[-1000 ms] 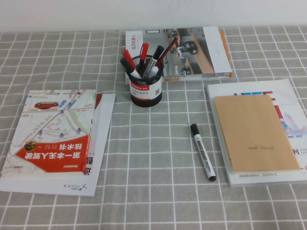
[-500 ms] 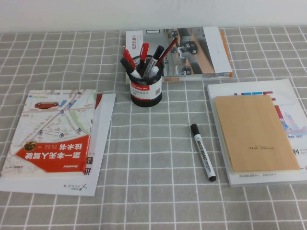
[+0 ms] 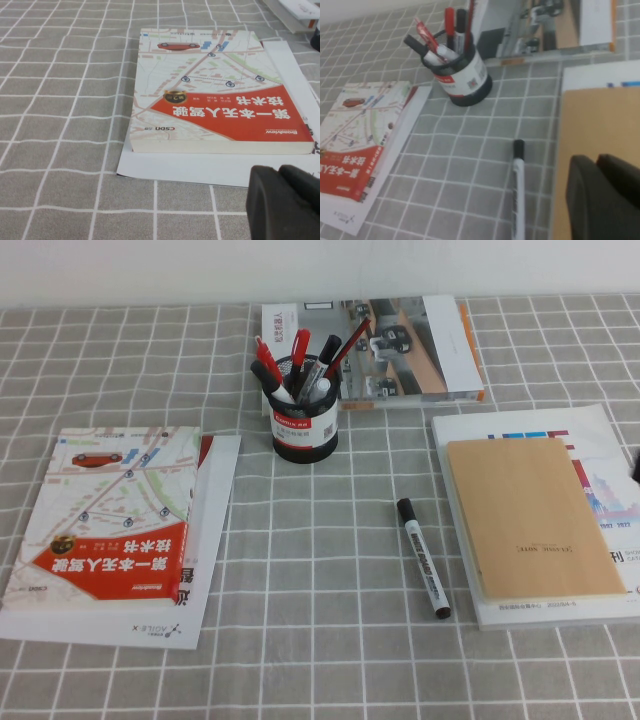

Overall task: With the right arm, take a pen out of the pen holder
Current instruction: 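Take a marker out of the pen holder and lay it on the table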

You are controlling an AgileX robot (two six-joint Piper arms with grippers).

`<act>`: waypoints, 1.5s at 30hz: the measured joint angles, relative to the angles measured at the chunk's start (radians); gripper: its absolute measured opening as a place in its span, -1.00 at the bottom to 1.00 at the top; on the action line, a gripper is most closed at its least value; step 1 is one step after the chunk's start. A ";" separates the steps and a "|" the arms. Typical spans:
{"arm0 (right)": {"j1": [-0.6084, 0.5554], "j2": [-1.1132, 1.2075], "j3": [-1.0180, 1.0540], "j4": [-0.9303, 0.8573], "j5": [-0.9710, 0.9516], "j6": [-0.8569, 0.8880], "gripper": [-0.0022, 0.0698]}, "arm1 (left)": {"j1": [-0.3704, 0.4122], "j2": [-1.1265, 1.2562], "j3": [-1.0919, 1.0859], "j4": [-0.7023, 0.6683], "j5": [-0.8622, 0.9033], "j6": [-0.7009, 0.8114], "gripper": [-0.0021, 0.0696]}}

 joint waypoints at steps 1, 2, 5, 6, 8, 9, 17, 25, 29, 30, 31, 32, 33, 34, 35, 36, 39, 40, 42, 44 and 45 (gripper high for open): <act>0.003 0.050 -0.029 0.041 0.000 -0.051 -0.97 | 0.000 0.000 0.000 0.000 0.000 0.000 -0.95; 0.011 0.091 -0.052 0.073 0.000 -0.100 -0.97 | 0.000 0.000 0.000 0.000 0.000 0.000 -0.95; 0.076 0.236 -0.128 0.165 -0.016 -0.202 -0.97 | 0.000 0.000 0.000 0.000 0.000 0.000 -0.95; 0.109 0.292 -0.161 0.176 -0.033 -0.222 -0.97 | 0.000 0.000 0.000 0.000 0.000 0.000 -0.95; 0.174 0.363 -0.208 0.183 -0.069 -0.237 -0.97 | 0.000 0.000 0.000 0.000 0.000 0.000 -0.95; 0.213 0.405 -0.233 0.183 -0.096 -0.241 -0.97 | 0.000 0.000 0.000 0.000 0.000 0.000 -0.95; 0.449 0.661 -0.388 0.196 -0.393 -0.369 -0.97 | 0.000 0.000 0.000 0.000 0.000 0.000 -0.95; 0.478 0.816 -0.463 -0.027 -0.628 -0.154 -0.87 | 0.000 0.000 0.000 0.000 0.000 0.000 -0.95; 0.478 0.883 -0.490 -0.335 -0.733 0.186 -0.60 | 0.000 0.000 0.000 0.000 0.000 0.000 -0.95; 0.478 0.896 -0.492 -0.389 -0.771 0.265 -0.52 | 0.000 0.000 0.000 0.000 0.000 0.000 -0.95; 0.478 0.913 -0.495 -0.450 -0.813 0.333 -0.42 | 0.000 0.000 0.000 0.000 0.000 0.000 -0.95; 0.478 0.929 -0.495 -0.500 -0.855 0.390 -0.30 | 0.000 0.000 0.000 0.000 0.000 0.000 -0.95; 0.478 0.946 -0.495 -0.529 -0.891 0.426 -0.18 | 0.000 0.000 0.000 0.000 0.000 0.000 -0.95; 0.478 0.963 -0.495 -0.557 -0.939 0.463 -0.06 | 0.000 0.000 0.000 0.000 0.000 0.000 -0.95; 0.478 0.980 -0.495 -0.572 -0.991 0.489 0.04 | 0.000 0.000 0.000 0.000 0.000 0.000 -0.95; 0.478 0.997 -0.495 -0.580 -1.047 0.504 0.13 | 0.000 0.000 0.000 0.000 0.000 0.000 -0.95; 0.478 1.045 -0.495 -0.597 -1.186 0.526 0.24 | 0.000 0.000 0.000 0.000 0.000 0.000 -0.95; 0.478 1.063 -0.497 -0.602 -1.237 0.528 0.26 | 0.000 0.000 0.000 0.000 0.000 0.000 -0.95; 0.478 1.093 -0.497 -0.609 -1.325 0.537 0.28 | 0.000 0.000 0.000 0.000 0.000 0.000 -0.95; 0.478 1.125 -0.508 -0.611 -1.375 0.550 0.29 | 0.000 0.000 0.000 0.000 0.000 0.000 -0.95; 0.478 1.140 -0.516 -0.613 -1.384 0.553 0.29 | 0.000 0.000 0.000 0.000 0.000 0.000 -0.95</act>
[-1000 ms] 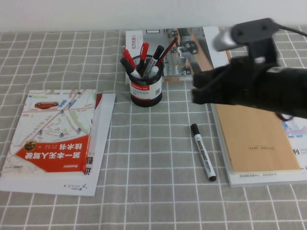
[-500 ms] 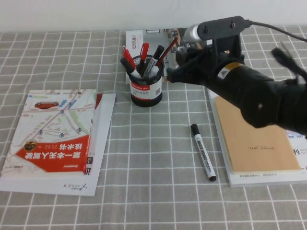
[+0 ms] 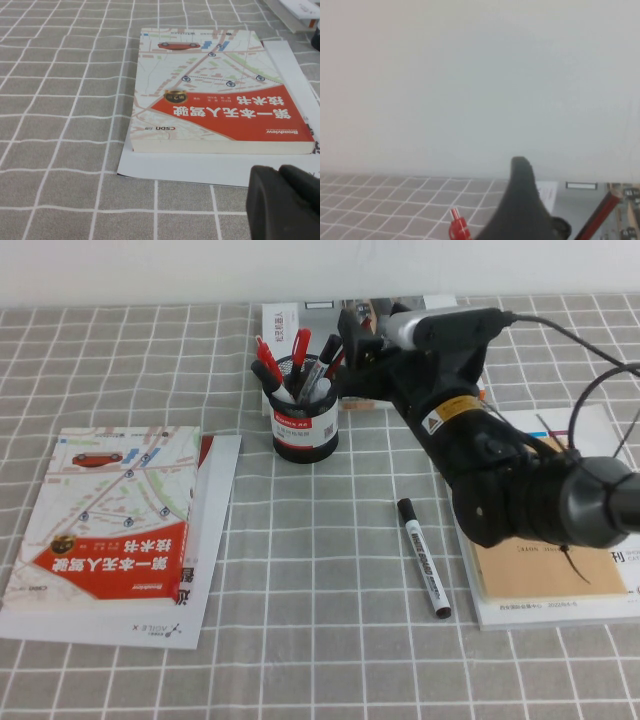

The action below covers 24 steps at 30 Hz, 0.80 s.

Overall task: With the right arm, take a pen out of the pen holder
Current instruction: 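Take a marker out of the pen holder and lay it on the table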

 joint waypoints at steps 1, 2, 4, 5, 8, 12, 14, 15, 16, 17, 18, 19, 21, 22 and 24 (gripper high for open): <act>0.000 0.016 -0.013 0.000 -0.002 0.003 0.29 | 0.000 0.000 0.000 0.000 0.000 0.000 -0.95; 0.000 0.032 -0.029 0.000 -0.002 0.005 0.29 | 0.000 0.000 0.000 0.000 0.000 0.000 -0.95; 0.000 0.062 -0.069 0.000 0.007 0.007 0.29 | 0.000 0.000 0.000 0.000 0.000 0.000 -0.95; 0.000 0.078 -0.090 0.000 0.018 0.007 0.29 | 0.000 0.000 0.000 0.000 0.000 0.000 -0.95; 0.000 0.117 -0.144 0.024 0.037 0.007 0.29 | 0.000 0.000 0.000 0.000 0.000 0.000 -0.95; 0.000 0.151 -0.190 0.085 0.041 0.007 0.29 | 0.000 0.000 0.000 0.000 0.000 0.000 -0.95; -0.002 0.164 -0.205 0.101 0.044 0.007 0.29 | 0.000 0.000 0.000 0.000 0.000 0.000 -0.95; -0.002 0.169 -0.211 0.106 0.044 0.007 0.28 | 0.000 0.000 0.000 0.000 0.000 0.000 -0.95; -0.004 0.176 -0.217 0.114 0.045 0.007 0.28 | 0.000 0.000 0.000 0.000 0.000 0.000 -0.95; -0.006 0.181 -0.221 0.122 0.048 0.007 0.28 | 0.000 0.000 0.000 0.000 0.000 0.000 -0.95; -0.008 0.189 -0.226 0.133 0.048 0.007 0.28 | 0.000 0.000 0.000 0.000 0.000 0.000 -0.95; -0.009 0.196 -0.231 0.146 0.050 0.007 0.28 | 0.000 0.000 0.000 0.000 0.000 0.000 -0.95; -0.010 0.209 -0.243 0.165 0.052 0.007 0.28 | 0.000 0.000 0.000 0.000 0.000 0.000 -0.95; -0.010 0.213 -0.248 0.171 0.054 0.007 0.28 | 0.000 0.000 0.000 0.000 0.000 0.000 -0.95; -0.010 0.226 -0.263 0.176 0.066 0.007 0.28 | 0.000 0.000 0.000 0.000 0.000 0.000 -0.95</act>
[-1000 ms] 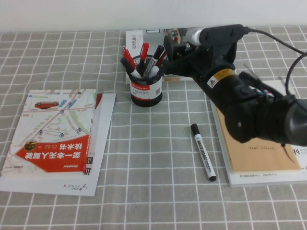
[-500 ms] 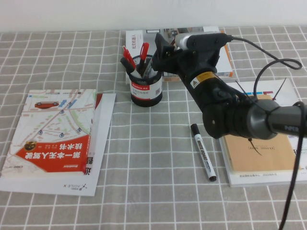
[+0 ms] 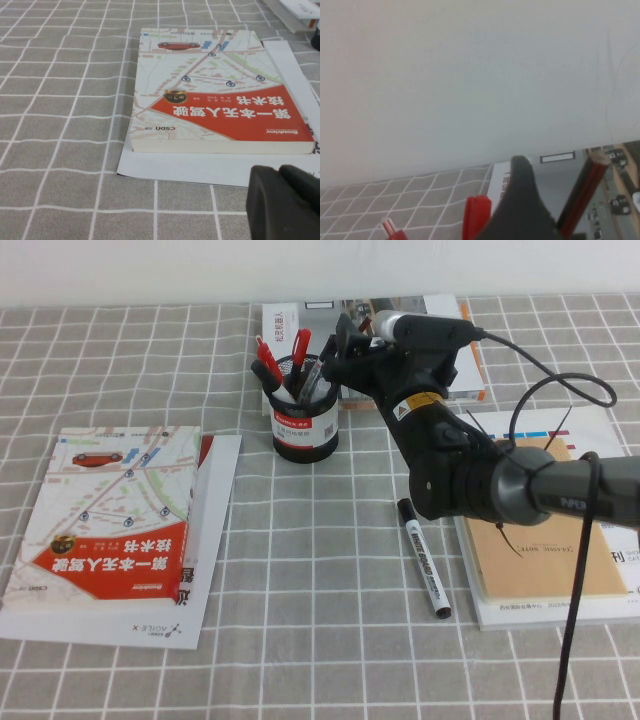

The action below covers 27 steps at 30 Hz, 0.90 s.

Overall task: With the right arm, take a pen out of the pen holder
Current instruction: 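Take a marker out of the pen holder and lay it on the table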

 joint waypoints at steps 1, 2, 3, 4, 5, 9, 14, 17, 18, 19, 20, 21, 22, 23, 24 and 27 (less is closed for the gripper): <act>0.000 0.004 -0.008 0.002 0.006 0.000 0.28 | 0.000 0.000 0.000 0.000 0.000 0.000 -0.95; 0.000 0.010 -0.016 0.004 0.014 0.000 0.28 | 0.000 0.000 0.000 0.000 0.000 0.000 -0.95; 0.000 0.013 -0.024 0.004 0.021 0.000 0.28 | 0.000 0.000 0.000 0.000 0.000 0.000 -0.95; 0.000 0.017 -0.032 0.007 0.024 0.000 0.28 | 0.000 0.000 0.000 0.000 0.000 0.000 -0.95; 0.000 0.021 -0.038 0.008 0.029 0.000 0.28 | 0.000 0.000 0.000 0.000 0.000 0.000 -0.95; -0.004 0.035 -0.062 0.023 0.031 0.000 0.28 | 0.000 0.000 0.000 0.000 0.000 0.000 -0.95; -0.011 0.053 -0.072 0.036 0.045 0.000 0.28 | 0.000 0.000 0.000 0.000 0.000 0.000 -0.95; -0.011 0.053 -0.074 0.036 0.048 0.000 0.26 | 0.000 0.000 0.000 0.000 0.000 0.000 -0.95; -0.011 0.053 -0.074 0.036 0.048 0.000 0.23 | 0.000 0.000 0.000 0.000 0.000 0.000 -0.95; -0.011 0.053 -0.076 0.036 0.048 0.000 0.20 | 0.000 0.000 0.000 0.000 0.000 0.000 -0.95; -0.011 0.053 -0.076 0.036 0.048 0.000 0.15 | 0.000 0.000 0.000 0.000 0.000 0.000 -0.95; -0.011 0.053 -0.078 0.036 0.048 0.000 0.11 | 0.000 0.000 0.000 0.000 0.000 0.000 -0.95; -0.011 0.053 -0.080 0.036 0.051 0.000 0.07 | 0.000 0.000 0.000 0.000 0.000 0.000 -0.95; -0.011 0.053 -0.086 0.036 0.055 0.000 0.03 | 0.000 0.000 0.000 0.000 0.000 0.000 -0.95; -0.011 0.053 -0.088 0.036 0.055 0.000 0.01 | 0.000 0.000 0.000 0.000 0.000 0.000 -0.95; -0.011 0.053 -0.099 0.036 0.063 0.000 -0.02 | 0.000 0.000 0.000 0.000 0.000 0.000 -0.95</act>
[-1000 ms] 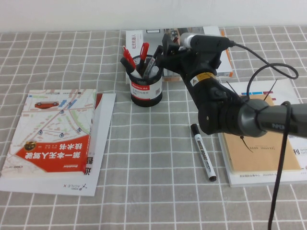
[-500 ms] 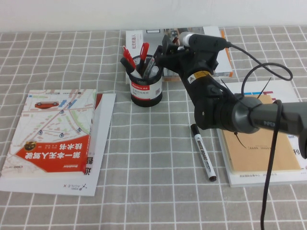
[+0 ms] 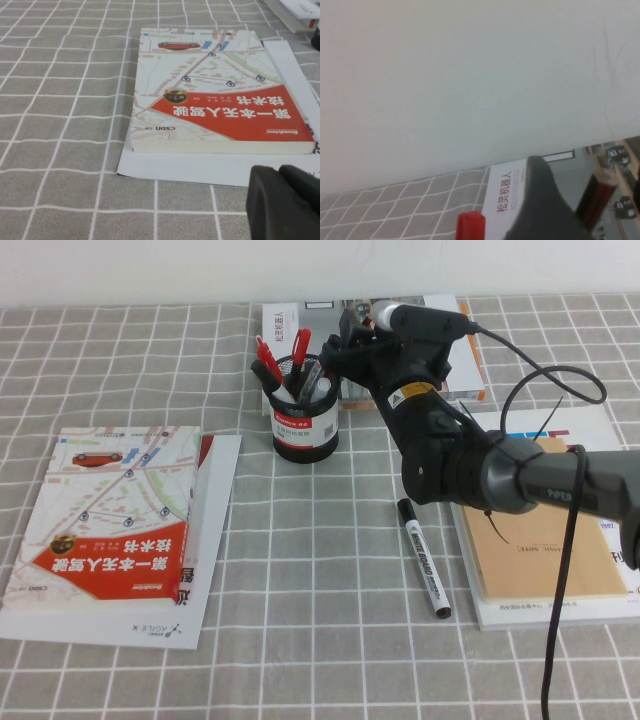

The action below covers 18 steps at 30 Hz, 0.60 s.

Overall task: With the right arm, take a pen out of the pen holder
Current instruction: 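Take a marker out of the pen holder and lay it on the table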

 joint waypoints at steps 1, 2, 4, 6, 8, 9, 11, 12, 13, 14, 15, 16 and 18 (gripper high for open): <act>0.000 0.000 -0.005 0.000 0.002 0.000 -0.02 | 0.000 0.000 0.000 0.000 0.000 0.000 -0.95; 0.000 0.002 -0.008 0.000 0.004 0.000 -0.02 | 0.000 0.000 0.000 0.000 0.000 0.000 -0.95; 0.000 0.002 -0.009 0.000 0.004 0.000 -0.04 | 0.000 0.000 0.000 0.000 0.000 0.000 -0.95; 0.000 0.002 -0.009 0.000 0.006 0.000 -0.06 | 0.000 0.000 0.000 0.000 0.000 0.000 -0.95; 0.000 0.002 -0.009 0.000 0.012 0.000 -0.09 | 0.000 0.000 0.000 0.000 0.000 0.000 -0.95; 0.000 0.002 -0.009 0.000 0.013 0.000 -0.11 | 0.000 0.000 0.000 0.000 0.000 0.000 -0.95; 0.000 0.006 -0.009 0.000 0.013 0.000 -0.13 | 0.000 0.000 0.000 0.000 0.000 0.000 -0.95; 0.000 0.007 -0.009 0.000 0.013 0.000 -0.16 | 0.000 0.000 0.000 0.000 0.000 0.000 -0.95; 0.000 0.010 -0.009 0.000 0.014 0.000 -0.18 | 0.000 0.000 0.000 0.000 0.000 0.000 -0.95; 0.000 0.011 -0.009 -0.002 0.016 0.000 -0.21 | 0.000 0.000 0.000 0.000 0.000 0.000 -0.95; 0.000 0.012 -0.009 -0.002 0.018 0.000 -0.25 | 0.000 0.000 0.000 0.000 0.000 0.000 -0.95; 0.000 0.012 -0.009 -0.002 0.019 0.000 -0.28 | 0.000 0.000 0.000 0.000 0.000 0.000 -0.95; 0.000 0.012 -0.009 -0.004 0.019 0.000 -0.36 | 0.000 0.000 0.000 0.000 0.000 0.000 -0.95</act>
